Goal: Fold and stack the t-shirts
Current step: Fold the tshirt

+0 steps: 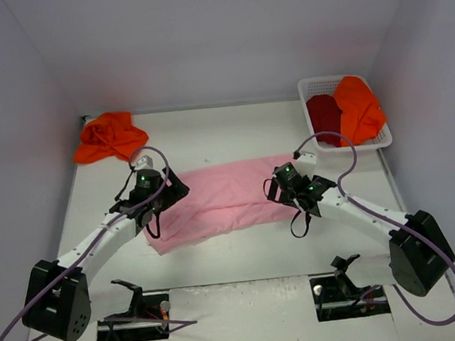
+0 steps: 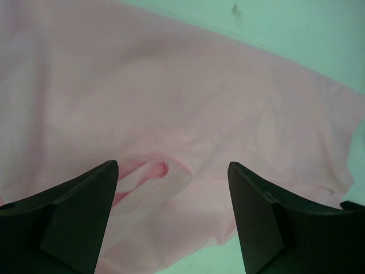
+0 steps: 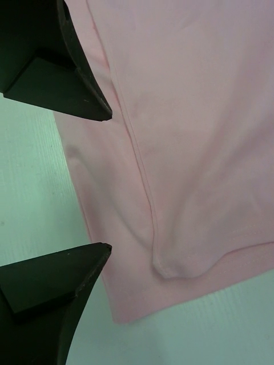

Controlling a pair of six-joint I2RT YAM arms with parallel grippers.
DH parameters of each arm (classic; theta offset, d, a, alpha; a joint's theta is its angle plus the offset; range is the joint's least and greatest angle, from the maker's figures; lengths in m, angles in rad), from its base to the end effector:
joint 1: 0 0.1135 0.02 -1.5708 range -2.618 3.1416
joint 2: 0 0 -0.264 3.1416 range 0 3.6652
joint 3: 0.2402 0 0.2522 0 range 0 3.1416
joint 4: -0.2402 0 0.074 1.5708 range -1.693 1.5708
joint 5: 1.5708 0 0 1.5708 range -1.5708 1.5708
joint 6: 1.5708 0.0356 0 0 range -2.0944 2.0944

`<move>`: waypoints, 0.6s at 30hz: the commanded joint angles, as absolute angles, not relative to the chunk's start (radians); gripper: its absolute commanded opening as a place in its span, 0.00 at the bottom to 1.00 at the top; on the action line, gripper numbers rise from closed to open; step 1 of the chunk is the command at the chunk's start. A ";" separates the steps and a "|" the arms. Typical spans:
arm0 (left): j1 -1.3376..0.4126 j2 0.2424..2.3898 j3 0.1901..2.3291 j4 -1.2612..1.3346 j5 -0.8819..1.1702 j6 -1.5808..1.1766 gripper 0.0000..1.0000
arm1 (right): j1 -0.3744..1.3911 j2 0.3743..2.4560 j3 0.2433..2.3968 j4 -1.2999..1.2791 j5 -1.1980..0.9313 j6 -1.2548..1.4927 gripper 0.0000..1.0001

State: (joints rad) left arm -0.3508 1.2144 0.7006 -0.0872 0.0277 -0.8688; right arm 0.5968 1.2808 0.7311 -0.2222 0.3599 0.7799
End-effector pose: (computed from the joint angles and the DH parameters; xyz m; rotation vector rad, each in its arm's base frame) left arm 0.2449 -0.0907 0.2308 -0.5639 2.1930 -0.7089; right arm 0.2235 0.1367 0.2148 0.3850 2.2670 0.2927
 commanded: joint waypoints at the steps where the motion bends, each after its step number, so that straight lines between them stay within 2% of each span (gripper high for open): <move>1: -0.394 1.187 0.669 -0.132 0.021 -0.914 0.72 | 0.606 1.241 0.735 -0.241 0.410 0.824 0.85; 12: -0.560 1.161 0.546 -0.164 0.009 -1.061 0.72 | 0.523 1.345 0.758 -0.172 0.388 0.782 0.81; 18: -0.566 1.086 0.515 -0.204 -0.057 -1.074 0.72 | 0.500 1.439 0.801 -0.080 0.327 0.750 0.80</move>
